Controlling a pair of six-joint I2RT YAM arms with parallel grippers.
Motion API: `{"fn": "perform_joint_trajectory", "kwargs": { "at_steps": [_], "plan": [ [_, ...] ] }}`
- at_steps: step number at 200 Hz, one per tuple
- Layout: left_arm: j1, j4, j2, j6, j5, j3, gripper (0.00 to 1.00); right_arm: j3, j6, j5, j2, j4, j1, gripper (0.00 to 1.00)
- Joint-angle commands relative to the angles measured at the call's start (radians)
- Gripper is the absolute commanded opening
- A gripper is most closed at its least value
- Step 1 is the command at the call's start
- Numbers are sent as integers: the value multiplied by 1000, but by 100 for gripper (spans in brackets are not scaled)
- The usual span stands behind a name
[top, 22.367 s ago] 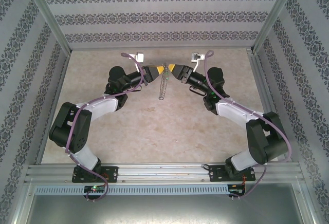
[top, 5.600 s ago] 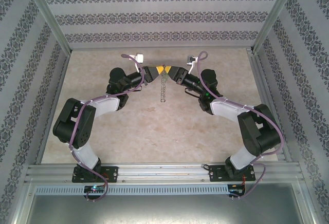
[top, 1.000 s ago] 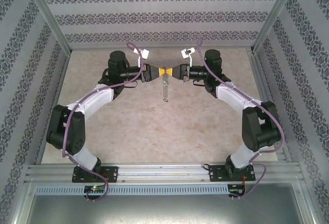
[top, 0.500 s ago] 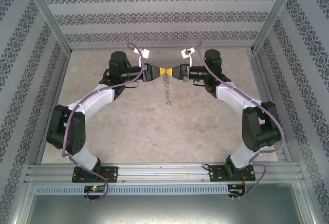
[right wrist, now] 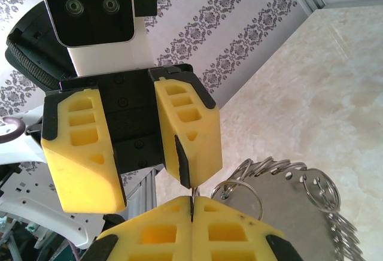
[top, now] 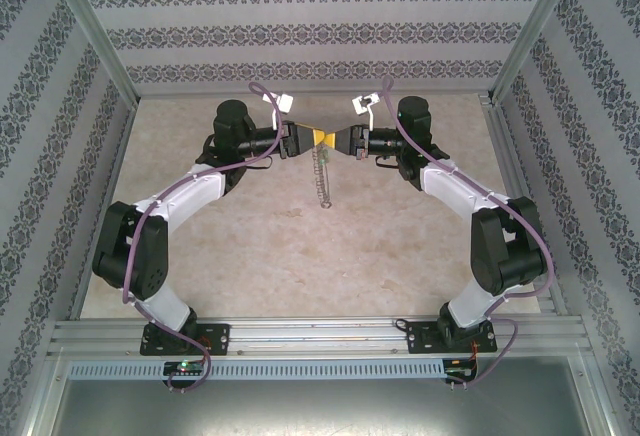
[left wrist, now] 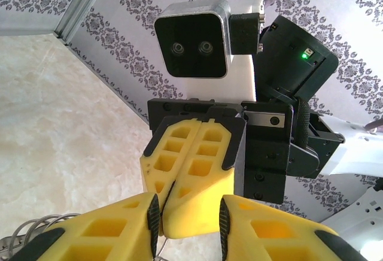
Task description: Put the keys on the keyring
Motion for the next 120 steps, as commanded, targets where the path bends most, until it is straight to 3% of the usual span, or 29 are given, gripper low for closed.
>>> {"fn": "perform_joint_trajectory", "kwargs": {
  "at_steps": [1, 61, 120],
  "plan": [
    [-23, 36, 21, -13, 40, -14, 34, 12, -16, 0, -17, 60, -13, 0],
    [-23, -21, -20, 43, -73, -34, 42, -15, -20, -3, -43, 60, -27, 0],
    [-24, 55, 6, -18, -34, -35, 42, -12, -6, -4, -40, 76, -28, 0]
  ]
}}
